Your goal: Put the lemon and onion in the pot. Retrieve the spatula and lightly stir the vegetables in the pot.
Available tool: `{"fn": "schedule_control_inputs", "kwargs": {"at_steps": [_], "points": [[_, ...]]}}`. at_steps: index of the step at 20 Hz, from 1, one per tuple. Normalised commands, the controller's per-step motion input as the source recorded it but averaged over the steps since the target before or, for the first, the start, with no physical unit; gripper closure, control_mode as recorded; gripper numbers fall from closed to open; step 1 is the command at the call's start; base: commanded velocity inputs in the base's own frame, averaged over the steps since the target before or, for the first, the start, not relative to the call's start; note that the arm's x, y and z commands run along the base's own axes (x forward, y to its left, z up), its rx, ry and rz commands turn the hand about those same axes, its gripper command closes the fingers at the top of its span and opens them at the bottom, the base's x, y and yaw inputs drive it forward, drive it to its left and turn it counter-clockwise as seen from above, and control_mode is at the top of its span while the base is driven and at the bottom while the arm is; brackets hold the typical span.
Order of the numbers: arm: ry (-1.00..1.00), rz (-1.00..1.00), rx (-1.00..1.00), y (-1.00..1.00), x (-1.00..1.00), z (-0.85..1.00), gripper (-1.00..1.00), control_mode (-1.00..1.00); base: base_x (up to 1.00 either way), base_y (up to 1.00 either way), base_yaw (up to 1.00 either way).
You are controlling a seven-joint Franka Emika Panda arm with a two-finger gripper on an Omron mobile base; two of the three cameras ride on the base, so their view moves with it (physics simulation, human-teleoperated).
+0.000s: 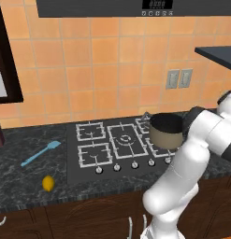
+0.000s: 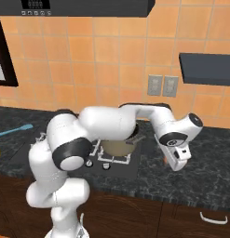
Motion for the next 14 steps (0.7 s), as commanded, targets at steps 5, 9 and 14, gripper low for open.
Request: {"fn": "schedule_control_inputs", "kwargs": {"at_steps": [5, 9, 14], "points": [[0.06, 0.00, 0.01, -0.41, 0.42, -0.72, -1.00, -1.00, 0.00, 0.00, 0.00], [0.00, 0.00, 0.00, -0.19, 0.44, -0.46, -1.00, -1.00, 0.00, 0.00, 0.00], [0.00, 0.00, 0.02, -0.61, 0.21, -0.03, -1.00, -1.00, 0.00, 0.00, 0.00]]}}
